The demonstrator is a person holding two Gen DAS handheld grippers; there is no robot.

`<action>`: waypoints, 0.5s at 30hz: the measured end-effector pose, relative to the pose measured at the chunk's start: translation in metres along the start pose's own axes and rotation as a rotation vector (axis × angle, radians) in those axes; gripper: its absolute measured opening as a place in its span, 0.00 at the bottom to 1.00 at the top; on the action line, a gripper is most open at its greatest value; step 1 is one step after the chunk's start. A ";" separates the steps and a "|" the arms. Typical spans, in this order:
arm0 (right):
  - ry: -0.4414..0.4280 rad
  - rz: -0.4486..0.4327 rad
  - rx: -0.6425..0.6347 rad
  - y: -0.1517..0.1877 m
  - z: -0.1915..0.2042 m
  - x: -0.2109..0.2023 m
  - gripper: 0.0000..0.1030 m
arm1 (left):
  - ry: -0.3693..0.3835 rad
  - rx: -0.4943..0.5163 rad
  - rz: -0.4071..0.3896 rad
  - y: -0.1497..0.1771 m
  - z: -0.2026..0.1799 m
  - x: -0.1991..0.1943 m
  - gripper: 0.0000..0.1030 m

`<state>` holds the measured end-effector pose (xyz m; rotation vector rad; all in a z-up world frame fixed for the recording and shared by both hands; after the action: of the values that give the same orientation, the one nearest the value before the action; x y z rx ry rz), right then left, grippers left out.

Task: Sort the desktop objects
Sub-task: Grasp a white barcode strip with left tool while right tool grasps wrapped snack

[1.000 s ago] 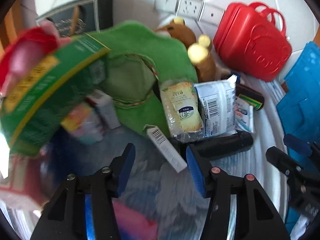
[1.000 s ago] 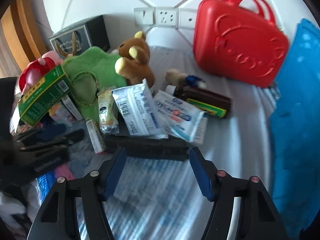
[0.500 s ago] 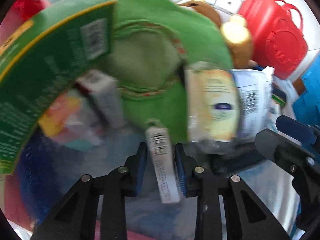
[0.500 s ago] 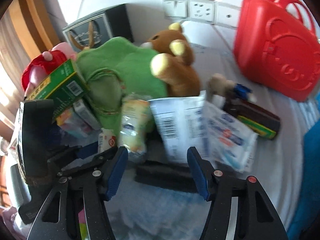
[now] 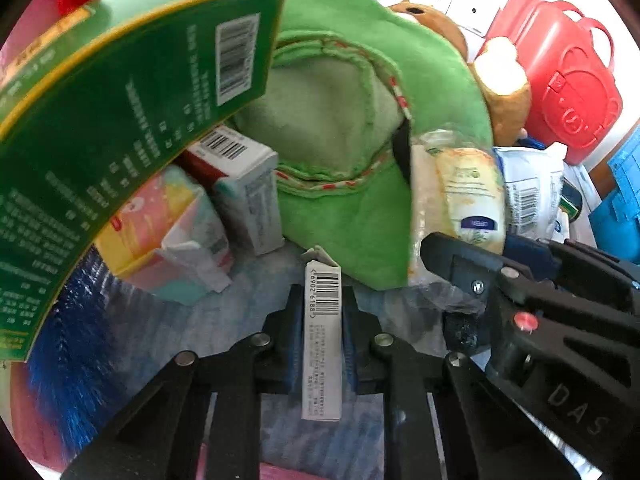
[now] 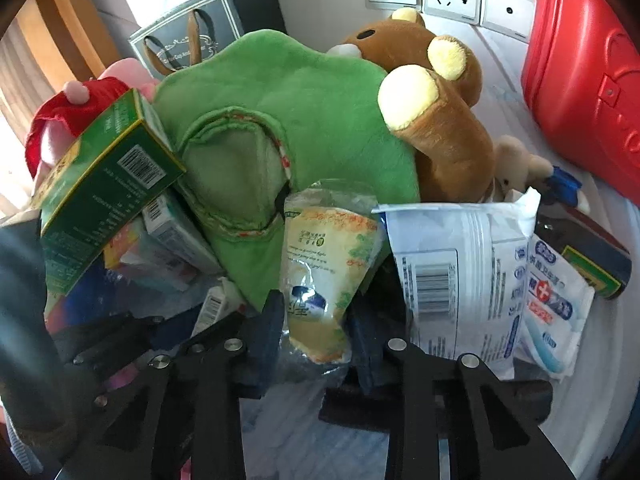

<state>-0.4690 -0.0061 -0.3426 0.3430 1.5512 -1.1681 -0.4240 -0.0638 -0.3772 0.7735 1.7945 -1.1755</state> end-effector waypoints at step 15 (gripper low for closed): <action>0.037 -0.194 -0.009 0.032 0.014 -0.135 0.25 | 0.009 0.028 -0.223 0.017 -0.019 -0.143 0.17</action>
<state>-0.3908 0.0458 -0.2395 0.2117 1.6495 -1.3099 -0.3495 -0.0467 -0.2538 0.6072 1.9124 -1.3451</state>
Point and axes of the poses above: each gripper's, at about its wrist camera, not at the fingertips, and x roughly the way its jaws point, z to its left, y to its underside, the point moved 4 cm from there along x, roughly the way its jaws point, and after that the axes turned 8 degrees about -x, right-handed, at the moved point
